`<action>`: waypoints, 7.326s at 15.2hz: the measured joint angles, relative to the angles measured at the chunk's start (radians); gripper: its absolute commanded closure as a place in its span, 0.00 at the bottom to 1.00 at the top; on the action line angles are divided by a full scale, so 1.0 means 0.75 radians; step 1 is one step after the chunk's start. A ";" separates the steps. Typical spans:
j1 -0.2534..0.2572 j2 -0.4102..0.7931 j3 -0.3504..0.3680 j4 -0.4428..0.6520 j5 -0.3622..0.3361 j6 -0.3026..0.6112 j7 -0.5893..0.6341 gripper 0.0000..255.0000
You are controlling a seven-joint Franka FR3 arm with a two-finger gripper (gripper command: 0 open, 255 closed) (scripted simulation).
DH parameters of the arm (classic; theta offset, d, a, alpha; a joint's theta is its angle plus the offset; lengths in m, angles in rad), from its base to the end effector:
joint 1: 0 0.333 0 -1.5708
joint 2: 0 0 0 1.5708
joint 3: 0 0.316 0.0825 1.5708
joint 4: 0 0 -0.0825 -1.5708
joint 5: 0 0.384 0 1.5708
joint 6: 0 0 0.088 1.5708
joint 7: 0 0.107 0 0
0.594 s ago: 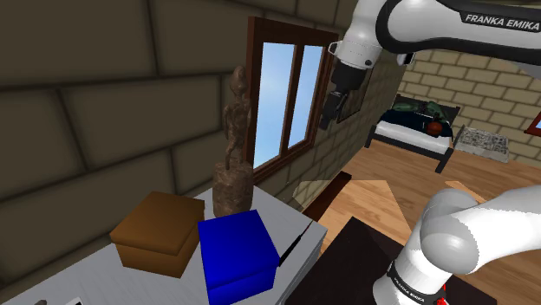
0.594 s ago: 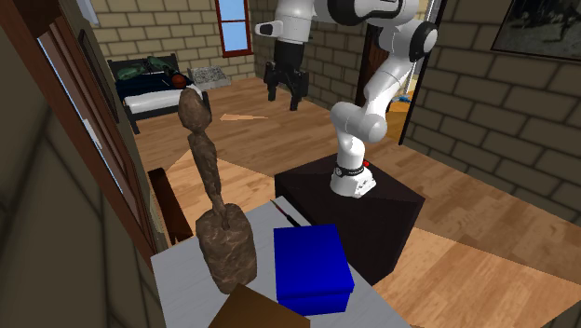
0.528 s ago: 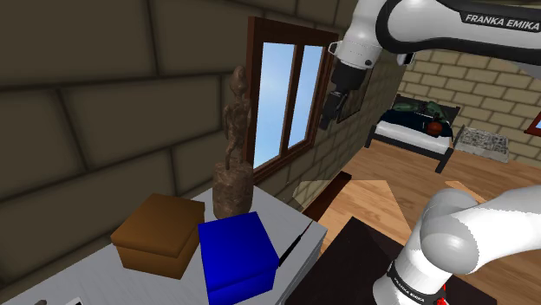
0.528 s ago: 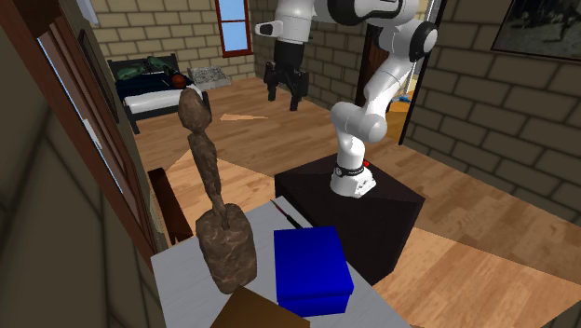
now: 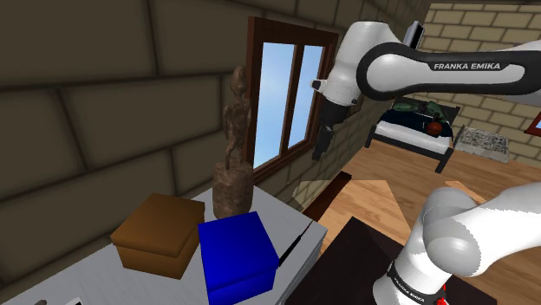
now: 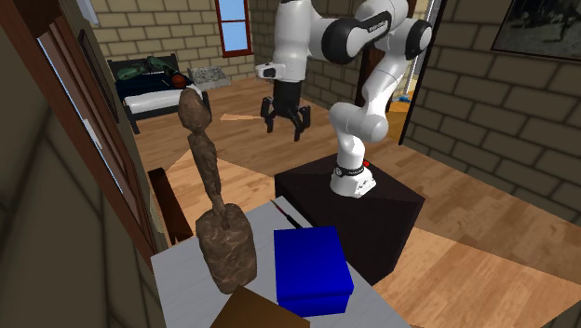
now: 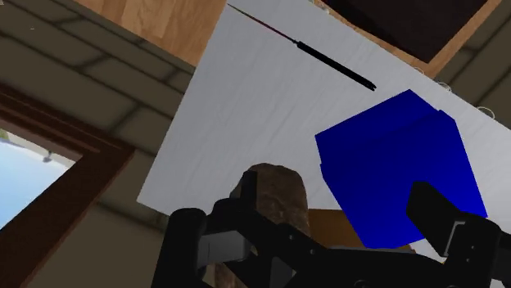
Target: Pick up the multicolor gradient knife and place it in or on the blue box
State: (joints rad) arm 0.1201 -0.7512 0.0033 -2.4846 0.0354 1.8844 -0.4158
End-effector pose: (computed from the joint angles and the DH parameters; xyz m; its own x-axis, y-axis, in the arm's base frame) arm 0.3371 0.0447 0.5470 0.8517 0.5019 0.1507 0.5034 -0.8635 0.0308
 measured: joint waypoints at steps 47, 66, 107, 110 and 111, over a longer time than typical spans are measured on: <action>0.718 1.056 -0.396 -0.480 0.649 1.313 -1.859 1.00; 0.563 0.636 -0.377 -0.514 0.086 0.974 -1.424 1.00; 0.692 0.754 -0.062 0.175 0.129 0.438 -0.981 1.00; 0.720 0.879 -0.028 0.310 0.135 0.434 -0.922 1.00; 0.730 0.916 -0.016 0.364 0.134 0.418 -0.898 1.00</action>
State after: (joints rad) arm 0.6672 -0.0645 -0.0090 -2.2114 0.1357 2.1979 -1.0893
